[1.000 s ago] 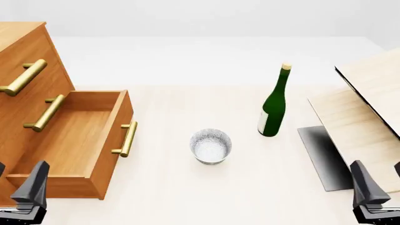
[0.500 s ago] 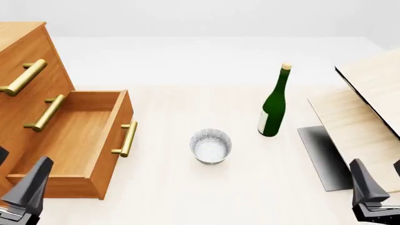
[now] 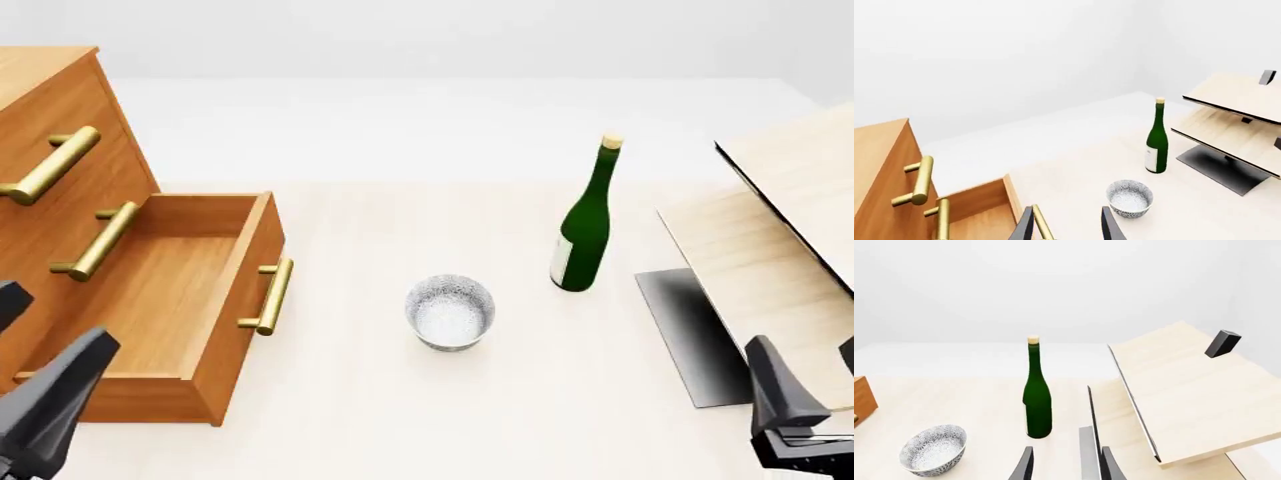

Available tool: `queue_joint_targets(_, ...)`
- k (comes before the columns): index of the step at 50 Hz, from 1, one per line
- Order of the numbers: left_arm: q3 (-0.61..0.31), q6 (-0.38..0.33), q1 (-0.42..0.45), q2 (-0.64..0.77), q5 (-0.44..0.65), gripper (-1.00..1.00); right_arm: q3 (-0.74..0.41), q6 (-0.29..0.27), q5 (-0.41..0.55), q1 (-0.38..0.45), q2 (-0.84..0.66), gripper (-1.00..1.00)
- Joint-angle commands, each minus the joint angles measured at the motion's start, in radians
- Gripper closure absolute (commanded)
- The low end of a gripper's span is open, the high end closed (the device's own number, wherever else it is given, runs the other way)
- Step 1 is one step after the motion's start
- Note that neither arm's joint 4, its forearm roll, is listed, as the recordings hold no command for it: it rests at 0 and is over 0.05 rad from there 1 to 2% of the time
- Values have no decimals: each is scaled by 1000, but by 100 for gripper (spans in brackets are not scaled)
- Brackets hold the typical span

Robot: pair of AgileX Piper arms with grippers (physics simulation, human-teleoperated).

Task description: Put the bowl in the bottom drawer of the cabinet.

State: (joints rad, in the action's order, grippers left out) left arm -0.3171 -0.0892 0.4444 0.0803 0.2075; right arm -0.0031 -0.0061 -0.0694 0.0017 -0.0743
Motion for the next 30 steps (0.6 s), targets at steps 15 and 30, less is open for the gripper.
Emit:
queue_joint_targets(15,-248,20,228,345,-28,-100,0,0,7,0,7,-100)
queue_joint_targets(30,-409,-49,293,548,-37,-100,0,0,7,0,8,-100)
